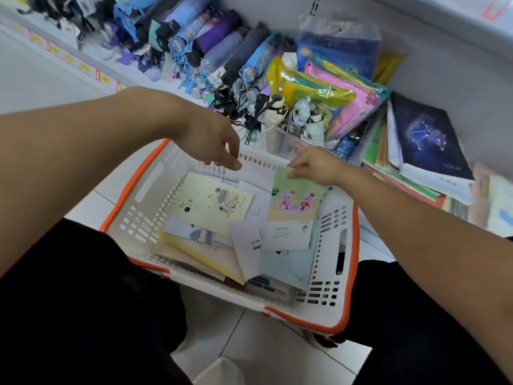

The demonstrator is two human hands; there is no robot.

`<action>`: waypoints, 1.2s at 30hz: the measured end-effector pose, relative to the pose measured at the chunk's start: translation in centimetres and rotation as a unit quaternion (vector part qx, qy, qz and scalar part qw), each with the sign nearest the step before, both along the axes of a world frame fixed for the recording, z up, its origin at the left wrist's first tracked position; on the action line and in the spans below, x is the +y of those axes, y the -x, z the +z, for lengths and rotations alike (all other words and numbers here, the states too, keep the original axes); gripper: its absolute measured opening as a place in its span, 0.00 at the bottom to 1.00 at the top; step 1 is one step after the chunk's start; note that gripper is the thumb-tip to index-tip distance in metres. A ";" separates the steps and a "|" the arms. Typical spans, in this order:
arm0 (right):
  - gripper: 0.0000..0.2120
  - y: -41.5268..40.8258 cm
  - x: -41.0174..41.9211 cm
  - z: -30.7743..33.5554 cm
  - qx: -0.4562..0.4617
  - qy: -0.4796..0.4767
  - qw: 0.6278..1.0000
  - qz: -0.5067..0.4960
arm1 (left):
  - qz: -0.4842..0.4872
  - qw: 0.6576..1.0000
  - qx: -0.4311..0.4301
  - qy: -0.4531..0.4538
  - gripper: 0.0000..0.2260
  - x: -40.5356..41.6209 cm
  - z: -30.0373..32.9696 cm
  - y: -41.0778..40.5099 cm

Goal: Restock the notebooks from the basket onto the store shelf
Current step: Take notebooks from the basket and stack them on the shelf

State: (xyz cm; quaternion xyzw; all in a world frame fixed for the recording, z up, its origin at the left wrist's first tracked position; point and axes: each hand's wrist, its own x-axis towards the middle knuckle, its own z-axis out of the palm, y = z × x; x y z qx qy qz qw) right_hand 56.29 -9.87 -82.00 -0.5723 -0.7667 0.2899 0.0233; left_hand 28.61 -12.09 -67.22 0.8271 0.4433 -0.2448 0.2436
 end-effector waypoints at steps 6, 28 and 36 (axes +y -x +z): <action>0.09 0.7 0.7 5.5 0.038 0.095 0.995 -0.001 | 0.034 0.999 -0.005 0.014 0.24 0.0 -0.2 0.2; 0.64 3.0 -8.9 -10.9 -0.154 0.095 0.983 0.013 | 0.240 0.965 -0.071 -0.075 0.09 1.2 0.4 2.3; 0.25 1.5 -6.4 -9.2 -0.146 0.067 0.987 -0.003 | 0.243 0.965 -0.070 -0.062 0.09 1.9 -0.1 2.4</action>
